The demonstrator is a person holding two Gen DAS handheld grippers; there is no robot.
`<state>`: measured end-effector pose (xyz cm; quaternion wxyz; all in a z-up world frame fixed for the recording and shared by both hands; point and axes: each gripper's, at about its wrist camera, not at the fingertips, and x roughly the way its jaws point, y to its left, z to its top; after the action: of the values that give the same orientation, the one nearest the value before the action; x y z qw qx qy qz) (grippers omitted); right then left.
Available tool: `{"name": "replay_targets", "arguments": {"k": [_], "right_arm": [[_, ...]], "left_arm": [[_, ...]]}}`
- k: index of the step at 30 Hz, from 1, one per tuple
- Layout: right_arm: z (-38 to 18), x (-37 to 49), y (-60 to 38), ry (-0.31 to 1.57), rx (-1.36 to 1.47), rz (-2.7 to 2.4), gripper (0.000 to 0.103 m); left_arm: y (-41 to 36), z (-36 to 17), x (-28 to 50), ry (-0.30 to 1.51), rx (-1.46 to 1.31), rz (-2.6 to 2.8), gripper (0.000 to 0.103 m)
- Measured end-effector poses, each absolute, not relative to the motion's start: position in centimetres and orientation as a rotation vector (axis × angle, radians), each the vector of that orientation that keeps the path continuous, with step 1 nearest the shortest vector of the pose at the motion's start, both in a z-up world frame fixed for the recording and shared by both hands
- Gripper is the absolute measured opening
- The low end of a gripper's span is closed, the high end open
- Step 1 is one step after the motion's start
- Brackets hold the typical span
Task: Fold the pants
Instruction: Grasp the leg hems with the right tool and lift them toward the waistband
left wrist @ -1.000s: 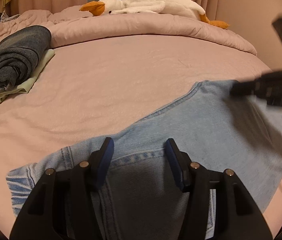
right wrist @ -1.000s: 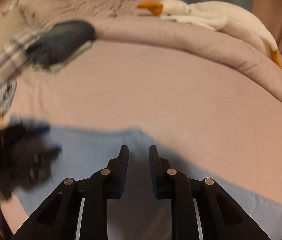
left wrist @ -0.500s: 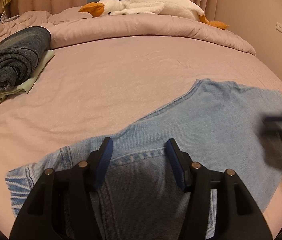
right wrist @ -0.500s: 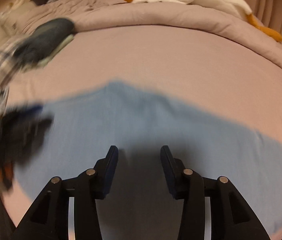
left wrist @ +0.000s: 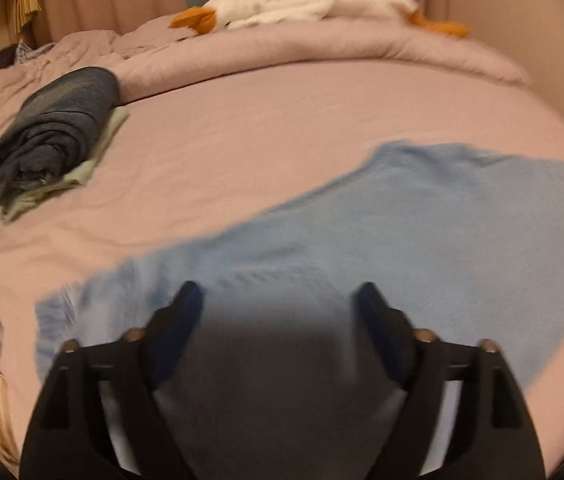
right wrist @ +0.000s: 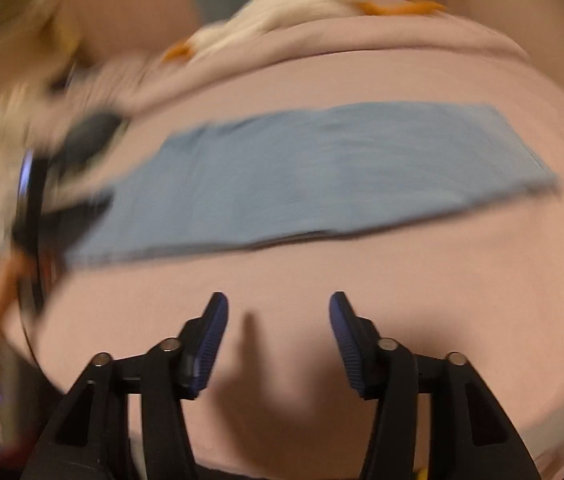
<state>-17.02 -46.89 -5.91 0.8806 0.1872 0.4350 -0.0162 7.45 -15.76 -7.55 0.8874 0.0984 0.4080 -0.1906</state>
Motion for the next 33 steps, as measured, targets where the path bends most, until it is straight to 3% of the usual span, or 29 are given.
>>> {"name": "replay_targets", "arguments": {"k": [9,23,33], "right_arm": [[-8.7,-21.3,-60.4,0.687,0.995,-0.333,0.056],[-10.0,-17.1,-64.1,0.607,1.052,-0.402,0.056],[-10.3,-14.9,-65.7,0.570,1.038,-0.415,0.055]], "left_arm": [[-19.0,-6.7,1.2,0.956,-0.156,-0.696,0.084],[-27.6,-7.7,2.1,1.109,-0.266,-0.891,0.085],[-35.5,-6.1,4.4,1.103,-0.228,-1.018,0.085]]}}
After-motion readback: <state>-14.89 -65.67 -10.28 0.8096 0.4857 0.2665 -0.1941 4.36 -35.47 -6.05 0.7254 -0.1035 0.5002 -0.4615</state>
